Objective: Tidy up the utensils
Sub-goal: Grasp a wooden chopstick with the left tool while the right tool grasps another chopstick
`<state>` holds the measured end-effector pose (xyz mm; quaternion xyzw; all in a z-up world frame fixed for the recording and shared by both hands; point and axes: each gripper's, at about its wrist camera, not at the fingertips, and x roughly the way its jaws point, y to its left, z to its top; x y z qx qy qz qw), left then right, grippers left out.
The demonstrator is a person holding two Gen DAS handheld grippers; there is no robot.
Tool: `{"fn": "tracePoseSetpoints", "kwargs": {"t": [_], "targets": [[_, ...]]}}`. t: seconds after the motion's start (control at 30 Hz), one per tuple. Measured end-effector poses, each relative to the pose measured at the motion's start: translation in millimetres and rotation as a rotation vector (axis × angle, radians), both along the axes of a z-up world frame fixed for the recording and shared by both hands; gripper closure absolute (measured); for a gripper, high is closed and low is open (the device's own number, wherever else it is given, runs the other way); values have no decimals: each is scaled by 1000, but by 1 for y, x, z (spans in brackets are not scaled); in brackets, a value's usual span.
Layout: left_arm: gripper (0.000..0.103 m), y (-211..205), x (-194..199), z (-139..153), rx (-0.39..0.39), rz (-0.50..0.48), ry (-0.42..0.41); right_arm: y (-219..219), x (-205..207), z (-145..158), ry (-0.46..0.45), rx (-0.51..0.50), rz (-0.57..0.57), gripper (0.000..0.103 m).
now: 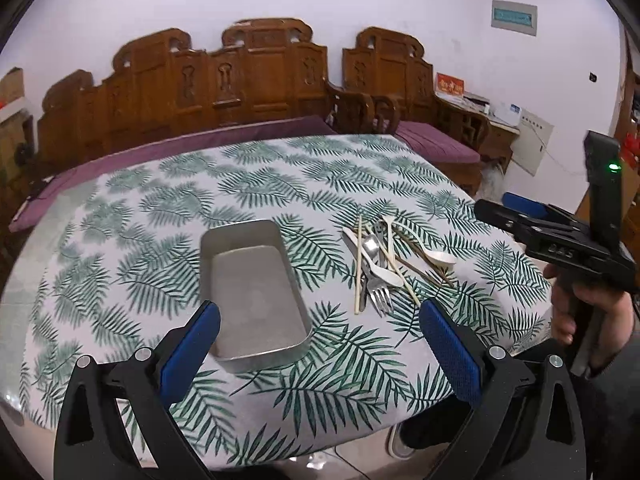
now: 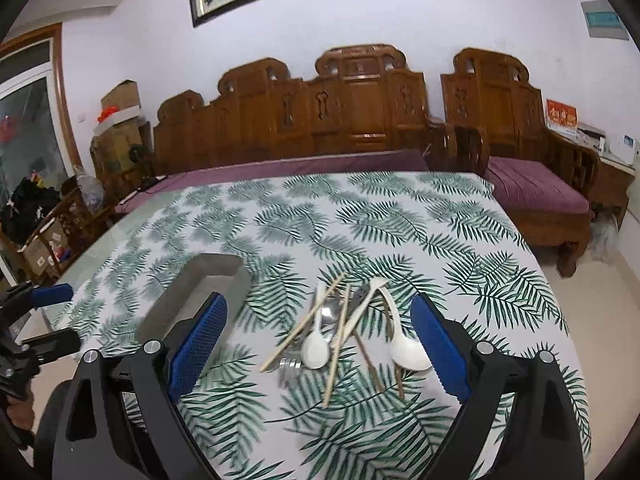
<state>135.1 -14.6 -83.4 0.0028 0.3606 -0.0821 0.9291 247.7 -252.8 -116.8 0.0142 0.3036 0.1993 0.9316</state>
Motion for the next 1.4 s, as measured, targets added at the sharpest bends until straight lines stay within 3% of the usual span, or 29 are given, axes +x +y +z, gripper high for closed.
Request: {"fn": "tracePoseSetpoints", "kwargs": {"t": [0.17, 0.4, 0.53, 0.8, 1.17, 1.2, 1.27, 1.4], "targets": [[15, -13, 26, -14, 2, -53, 26, -8, 38, -34, 71, -7, -8, 11], [39, -42, 68, -47, 2, -120, 101, -21, 60, -76, 149, 18, -3, 20], [56, -57, 94, -64, 0, -151, 151, -24, 65, -84, 164, 36, 8, 28], [79, -77, 142, -102, 11, -169, 233, -29, 76, -89, 176, 38, 4, 39], [81, -78, 185, -146, 26, -121, 340, -20, 83, -90, 196, 58, 36, 41], [83, -77, 186, -147, 25, -119, 341, -17, 84, -90, 197, 62, 44, 41], [99, -75, 189, -151, 11, -117, 352, -12, 84, -90, 198, 60, 60, 41], [99, -71, 179, -145, -23, -133, 330, -8, 86, -92, 207, 50, 66, 45]]}}
